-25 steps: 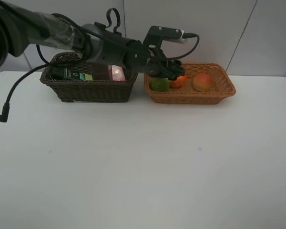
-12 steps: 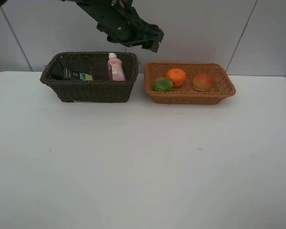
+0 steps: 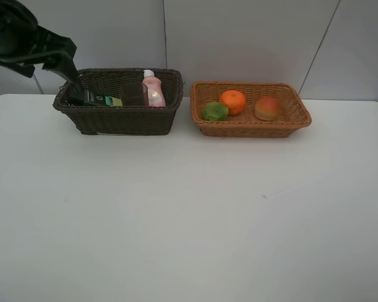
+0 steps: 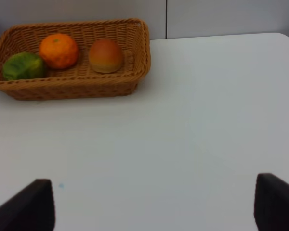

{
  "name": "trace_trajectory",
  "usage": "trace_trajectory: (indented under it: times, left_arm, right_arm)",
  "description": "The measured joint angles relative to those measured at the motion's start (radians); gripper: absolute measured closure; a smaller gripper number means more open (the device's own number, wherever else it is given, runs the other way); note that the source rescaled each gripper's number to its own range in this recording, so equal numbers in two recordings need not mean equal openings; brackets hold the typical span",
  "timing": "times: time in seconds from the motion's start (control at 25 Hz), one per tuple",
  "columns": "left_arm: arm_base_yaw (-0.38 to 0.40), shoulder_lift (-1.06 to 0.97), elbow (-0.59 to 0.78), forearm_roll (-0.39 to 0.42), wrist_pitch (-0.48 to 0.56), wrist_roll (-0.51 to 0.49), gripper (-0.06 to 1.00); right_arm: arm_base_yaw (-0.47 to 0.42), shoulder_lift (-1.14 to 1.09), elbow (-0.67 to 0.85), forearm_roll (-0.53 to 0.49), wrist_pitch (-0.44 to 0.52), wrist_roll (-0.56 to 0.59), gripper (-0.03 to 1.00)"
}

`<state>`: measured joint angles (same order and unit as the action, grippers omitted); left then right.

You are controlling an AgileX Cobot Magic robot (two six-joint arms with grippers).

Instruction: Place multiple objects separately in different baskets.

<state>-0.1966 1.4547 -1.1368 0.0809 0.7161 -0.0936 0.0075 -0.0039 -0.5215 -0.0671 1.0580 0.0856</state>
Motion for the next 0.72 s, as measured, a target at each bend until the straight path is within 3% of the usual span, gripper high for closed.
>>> trace_trajectory:
  times: [0.32, 0.72]
  left_arm:
    - [0.073, -0.5, 0.301, 0.0, 0.089, -0.002, -0.01]
    - [0.074, -1.117, 0.342, -0.004, 0.354, 0.012, -0.01]
  right_arm:
    - [0.0, 0.0, 0.0, 0.0, 0.0, 0.0, 0.14]
    - [0.0, 0.0, 0.0, 0.0, 0.0, 0.0, 0.14]
